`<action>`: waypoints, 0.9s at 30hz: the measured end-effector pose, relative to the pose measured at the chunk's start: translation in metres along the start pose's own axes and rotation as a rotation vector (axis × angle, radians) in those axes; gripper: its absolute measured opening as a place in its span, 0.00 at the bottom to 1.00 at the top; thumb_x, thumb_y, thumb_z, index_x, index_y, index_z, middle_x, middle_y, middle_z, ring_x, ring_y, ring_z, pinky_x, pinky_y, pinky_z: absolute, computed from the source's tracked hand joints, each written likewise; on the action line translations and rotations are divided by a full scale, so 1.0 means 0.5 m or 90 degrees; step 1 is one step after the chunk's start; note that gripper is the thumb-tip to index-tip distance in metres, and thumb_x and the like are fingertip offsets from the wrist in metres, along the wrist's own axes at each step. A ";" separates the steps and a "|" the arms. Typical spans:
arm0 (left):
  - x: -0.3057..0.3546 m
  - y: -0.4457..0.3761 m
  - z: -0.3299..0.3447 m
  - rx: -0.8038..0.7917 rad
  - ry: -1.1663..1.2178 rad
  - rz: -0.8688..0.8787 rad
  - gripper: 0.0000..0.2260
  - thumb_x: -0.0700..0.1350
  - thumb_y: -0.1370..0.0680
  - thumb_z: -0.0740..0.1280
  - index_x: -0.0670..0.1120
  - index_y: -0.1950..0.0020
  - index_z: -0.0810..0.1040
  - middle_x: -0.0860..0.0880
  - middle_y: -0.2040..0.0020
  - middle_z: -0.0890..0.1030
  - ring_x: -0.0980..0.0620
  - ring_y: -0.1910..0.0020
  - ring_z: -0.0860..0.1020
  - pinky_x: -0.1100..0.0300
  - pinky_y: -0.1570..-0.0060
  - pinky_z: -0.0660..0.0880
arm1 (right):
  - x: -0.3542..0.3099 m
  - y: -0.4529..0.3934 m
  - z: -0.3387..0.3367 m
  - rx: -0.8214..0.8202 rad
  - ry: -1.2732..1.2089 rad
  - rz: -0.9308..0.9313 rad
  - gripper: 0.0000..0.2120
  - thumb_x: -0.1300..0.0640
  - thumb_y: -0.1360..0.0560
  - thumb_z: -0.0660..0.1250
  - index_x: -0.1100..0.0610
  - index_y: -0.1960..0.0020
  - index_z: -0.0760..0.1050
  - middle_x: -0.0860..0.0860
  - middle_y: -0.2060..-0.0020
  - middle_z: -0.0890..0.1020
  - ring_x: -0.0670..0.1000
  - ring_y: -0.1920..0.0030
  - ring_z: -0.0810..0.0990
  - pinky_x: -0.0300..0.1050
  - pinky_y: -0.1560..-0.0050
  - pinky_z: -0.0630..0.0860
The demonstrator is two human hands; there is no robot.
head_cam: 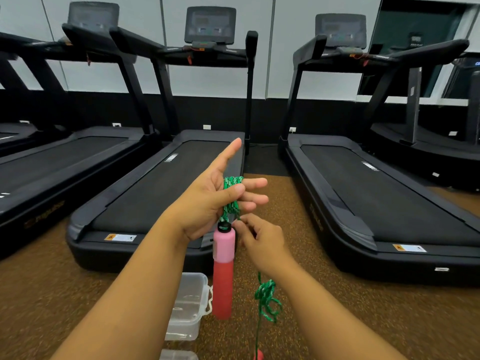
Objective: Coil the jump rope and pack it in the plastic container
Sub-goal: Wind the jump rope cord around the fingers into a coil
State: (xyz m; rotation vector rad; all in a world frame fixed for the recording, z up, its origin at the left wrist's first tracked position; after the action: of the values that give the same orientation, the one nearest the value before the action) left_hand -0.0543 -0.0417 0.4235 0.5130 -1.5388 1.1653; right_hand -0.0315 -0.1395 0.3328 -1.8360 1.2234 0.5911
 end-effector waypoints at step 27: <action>-0.089 0.016 -0.041 0.011 0.051 -0.156 0.25 0.61 0.21 0.55 0.69 0.25 0.52 0.45 0.28 0.67 0.45 0.45 0.77 0.48 0.41 0.74 | -0.169 -0.055 -0.097 -0.003 0.283 -0.306 0.08 0.43 0.30 0.71 0.46 0.58 0.76 0.42 0.66 0.75 0.42 0.64 0.73 0.53 0.52 0.74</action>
State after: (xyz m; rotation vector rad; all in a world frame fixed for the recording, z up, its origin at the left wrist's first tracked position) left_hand -0.0363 -0.0319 0.3782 0.6403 -1.3555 0.9985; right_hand -0.0445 -0.1316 0.4327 -2.2365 0.9856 -0.0872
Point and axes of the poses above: each hand's wrist, its own y-axis away from the middle knuckle, its own z-axis out of the palm, x = y × z, the point moved 8 cm from there along -y, towards the middle knuckle
